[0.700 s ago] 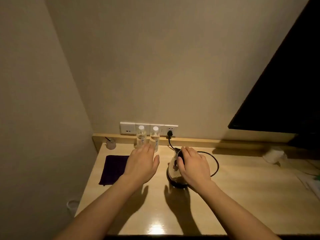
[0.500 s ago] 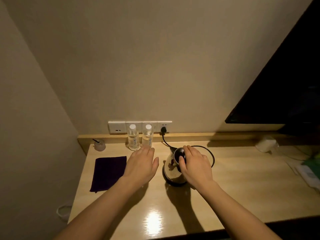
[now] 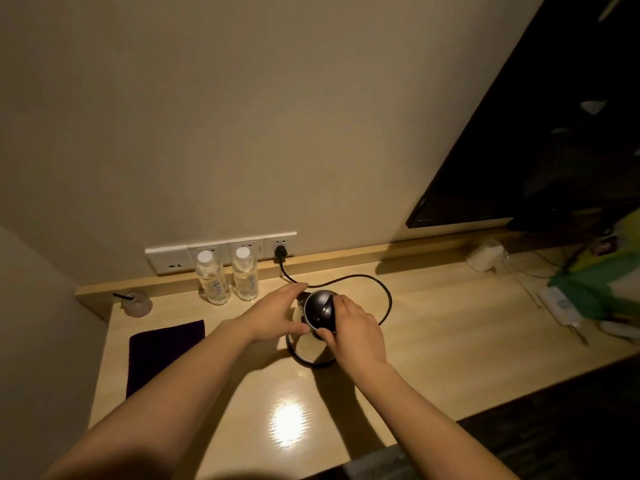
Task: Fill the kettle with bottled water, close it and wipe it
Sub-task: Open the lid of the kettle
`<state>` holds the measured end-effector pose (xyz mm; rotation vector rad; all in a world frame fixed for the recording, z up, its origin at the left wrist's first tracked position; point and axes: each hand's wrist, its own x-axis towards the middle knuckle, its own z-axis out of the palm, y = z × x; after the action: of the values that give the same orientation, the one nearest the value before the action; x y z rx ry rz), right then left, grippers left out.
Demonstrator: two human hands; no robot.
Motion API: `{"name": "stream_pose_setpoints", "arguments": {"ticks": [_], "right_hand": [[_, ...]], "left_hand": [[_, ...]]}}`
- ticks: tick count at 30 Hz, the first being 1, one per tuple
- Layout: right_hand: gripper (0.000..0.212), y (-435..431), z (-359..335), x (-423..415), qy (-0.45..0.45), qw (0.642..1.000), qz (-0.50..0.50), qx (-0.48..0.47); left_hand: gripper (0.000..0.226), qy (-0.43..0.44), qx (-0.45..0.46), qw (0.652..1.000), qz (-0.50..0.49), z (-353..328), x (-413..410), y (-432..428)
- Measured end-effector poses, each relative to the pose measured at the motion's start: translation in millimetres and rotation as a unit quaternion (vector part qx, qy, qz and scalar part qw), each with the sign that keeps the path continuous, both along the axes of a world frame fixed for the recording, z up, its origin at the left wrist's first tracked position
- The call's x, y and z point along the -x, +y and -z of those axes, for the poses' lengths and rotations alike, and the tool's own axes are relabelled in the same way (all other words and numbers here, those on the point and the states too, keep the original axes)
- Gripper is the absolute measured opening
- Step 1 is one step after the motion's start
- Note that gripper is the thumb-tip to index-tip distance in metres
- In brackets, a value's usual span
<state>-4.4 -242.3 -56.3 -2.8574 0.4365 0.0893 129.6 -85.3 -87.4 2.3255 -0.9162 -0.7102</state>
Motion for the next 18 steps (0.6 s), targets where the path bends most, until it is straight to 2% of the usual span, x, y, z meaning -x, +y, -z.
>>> {"name": "stream_pose_setpoints", "arguments": {"ticks": [8, 18], "right_hand": [[0.066, -22, 6, -4, -0.008, 0.998, -0.047, -0.027], [0.077, -53, 7, -18, -0.004, 0.988, -0.143, -0.065]], "left_hand": [[0.087, 0.01, 0.05, 0.998, -0.046, 12, 9, -5], [0.079, -0.044, 0.082, 0.966, -0.241, 20, 67, -18]]}}
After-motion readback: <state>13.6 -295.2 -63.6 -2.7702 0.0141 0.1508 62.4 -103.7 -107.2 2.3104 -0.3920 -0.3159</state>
